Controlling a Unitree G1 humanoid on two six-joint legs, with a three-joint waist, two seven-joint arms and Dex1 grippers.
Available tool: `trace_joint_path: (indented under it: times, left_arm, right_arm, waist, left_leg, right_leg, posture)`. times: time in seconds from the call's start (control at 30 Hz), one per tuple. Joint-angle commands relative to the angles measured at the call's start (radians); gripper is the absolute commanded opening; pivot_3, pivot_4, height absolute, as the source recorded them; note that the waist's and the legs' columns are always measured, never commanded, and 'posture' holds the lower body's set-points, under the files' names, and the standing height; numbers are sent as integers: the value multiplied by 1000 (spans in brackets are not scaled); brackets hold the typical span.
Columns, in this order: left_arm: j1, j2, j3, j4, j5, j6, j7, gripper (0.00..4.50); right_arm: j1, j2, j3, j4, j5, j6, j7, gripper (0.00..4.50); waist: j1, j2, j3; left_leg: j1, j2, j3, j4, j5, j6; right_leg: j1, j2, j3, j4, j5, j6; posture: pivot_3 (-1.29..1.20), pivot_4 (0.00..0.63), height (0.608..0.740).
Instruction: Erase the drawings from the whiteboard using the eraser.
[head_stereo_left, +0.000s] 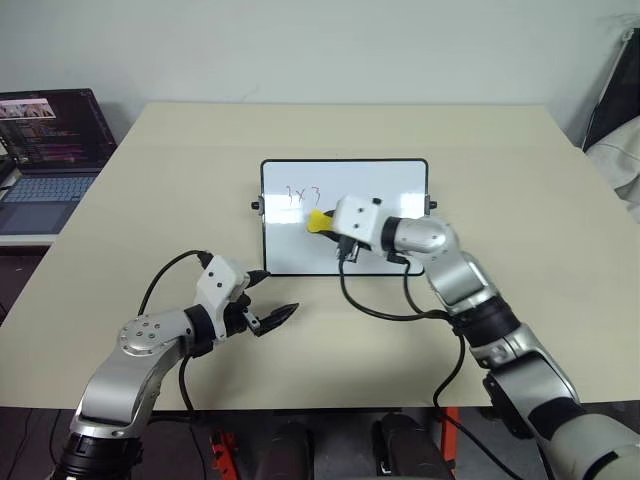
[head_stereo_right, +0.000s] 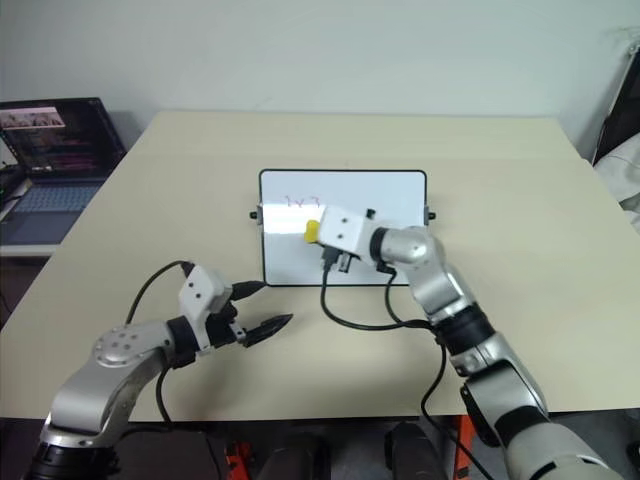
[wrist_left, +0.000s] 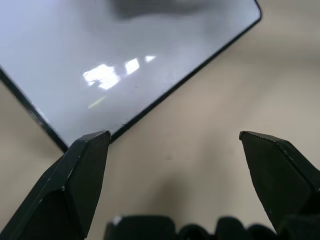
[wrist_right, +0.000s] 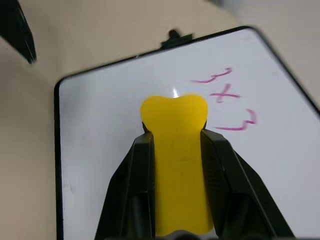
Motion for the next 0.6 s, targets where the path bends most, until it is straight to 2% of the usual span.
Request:
trace_joint_path:
  times: [0.03, 0.17, 0.27, 0.43, 0.6]
  left_arm:
    - [-30, -17, 52, 2, -29, -23, 21, 4500]
    - [-62, -44, 98, 21, -55, -17, 57, 4500]
    - [-60, -49, 117, 15, -67, -5, 70, 4500]
    - [-54, -42, 128, 7, -79, 3, 81, 4500]
    - [-63, -39, 127, 10, -78, 3, 92, 4500]
  right_arm:
    - [87, -29, -83, -222, 94, 147, 6, 962]
    - [217, -44, -173, -408, 171, 280, -44, 962]
    - [298, -37, -214, -478, 198, 303, -105, 962]
    - [464, 10, -243, -547, 229, 242, -207, 962]
    - [522, 58, -241, -533, 236, 165, -301, 962]
  waist:
    - [3, 0, 0]
    - [5, 0, 0]
    - [1, 0, 0]
    - [2, 0, 0]
    - [1, 0, 0]
  left_leg:
    - [-3, 0, 1, 0, 0, 0]
    - [-10, 0, 0, 1, 0, 0]
    - [-10, 0, 1, 1, 0, 0]
    - [-9, 0, 1, 1, 0, 0]
    - [-9, -1, 2, 3, 0, 0]
  right_leg:
    - [-3, 0, 0, 1, 0, 0]
    - [-8, -1, 0, -1, 0, 0]
    - [-8, -1, 0, -1, 0, 0]
    - [-8, 0, 0, 0, 0, 1]
    - [-8, 0, 0, 2, 0, 1]
  posture:
    - [0, 150, 740]
    - [0, 150, 740]
    - [0, 150, 740]
    - [0, 150, 740]
    - [0, 150, 740]
